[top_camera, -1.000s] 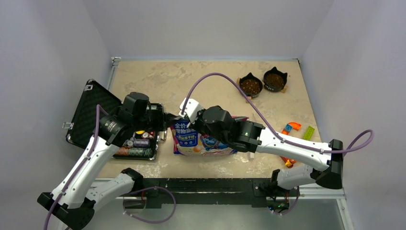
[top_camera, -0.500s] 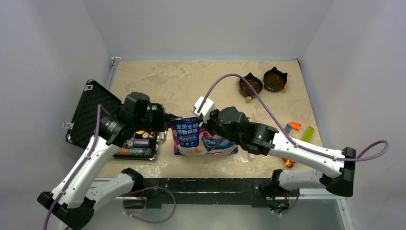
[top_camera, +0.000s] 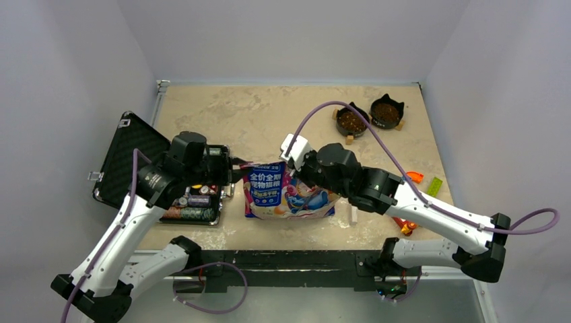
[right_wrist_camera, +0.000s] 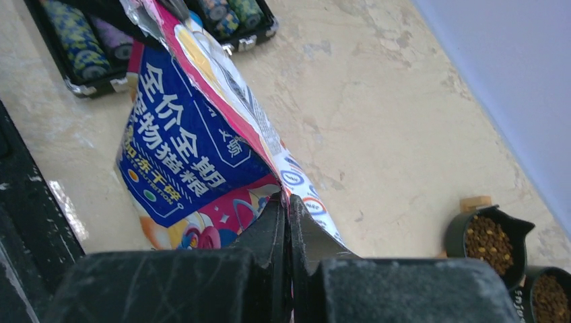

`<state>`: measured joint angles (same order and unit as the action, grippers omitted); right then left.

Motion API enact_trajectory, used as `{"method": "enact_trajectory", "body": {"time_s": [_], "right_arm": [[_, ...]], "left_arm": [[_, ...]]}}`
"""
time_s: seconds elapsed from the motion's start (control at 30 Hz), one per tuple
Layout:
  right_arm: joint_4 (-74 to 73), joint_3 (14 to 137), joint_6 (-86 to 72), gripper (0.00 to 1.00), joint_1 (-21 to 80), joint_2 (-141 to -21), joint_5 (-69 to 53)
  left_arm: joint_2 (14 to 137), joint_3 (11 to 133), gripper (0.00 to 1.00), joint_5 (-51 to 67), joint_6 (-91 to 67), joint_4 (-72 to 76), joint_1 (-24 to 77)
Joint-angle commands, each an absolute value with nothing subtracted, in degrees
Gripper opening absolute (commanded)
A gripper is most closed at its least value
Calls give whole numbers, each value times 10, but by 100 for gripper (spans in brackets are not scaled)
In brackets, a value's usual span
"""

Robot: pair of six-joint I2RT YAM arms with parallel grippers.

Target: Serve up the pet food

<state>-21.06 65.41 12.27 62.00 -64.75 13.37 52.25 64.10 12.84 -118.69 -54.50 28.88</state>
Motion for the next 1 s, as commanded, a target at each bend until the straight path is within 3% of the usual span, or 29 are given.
{"method": "enact_trajectory", "body": {"time_s": [0.0, 0.1, 0.4, 0.57, 0.67, 0.83, 0.9, 0.97], "right_arm": [[-328, 719, 165, 0, 570, -649, 176], [-353, 744, 160, 7, 570, -672, 147], [-391, 747, 194, 62, 570, -632, 115], [-396, 722, 230, 75, 570, -576, 96], [-384, 694, 251, 79, 568, -544, 63], [-326, 636, 273, 82, 545, -507, -28], [-321, 636, 278, 82, 544, -514, -41], [-324, 643, 289, 82, 544, -527, -48]], "left_arm": [[517, 654, 34, 126, -1148, -544, 275], [556, 712, 46, 121, -1123, -571, 308], [634, 760, 51, 104, -1133, -539, 417], [677, 778, 50, 103, -1125, -535, 426], [687, 773, 39, 99, -1128, -523, 427], [663, 748, 6, 60, -1139, -519, 425], [644, 737, 0, 45, -1147, -526, 424], [624, 728, 0, 34, -1154, -538, 419]]}}
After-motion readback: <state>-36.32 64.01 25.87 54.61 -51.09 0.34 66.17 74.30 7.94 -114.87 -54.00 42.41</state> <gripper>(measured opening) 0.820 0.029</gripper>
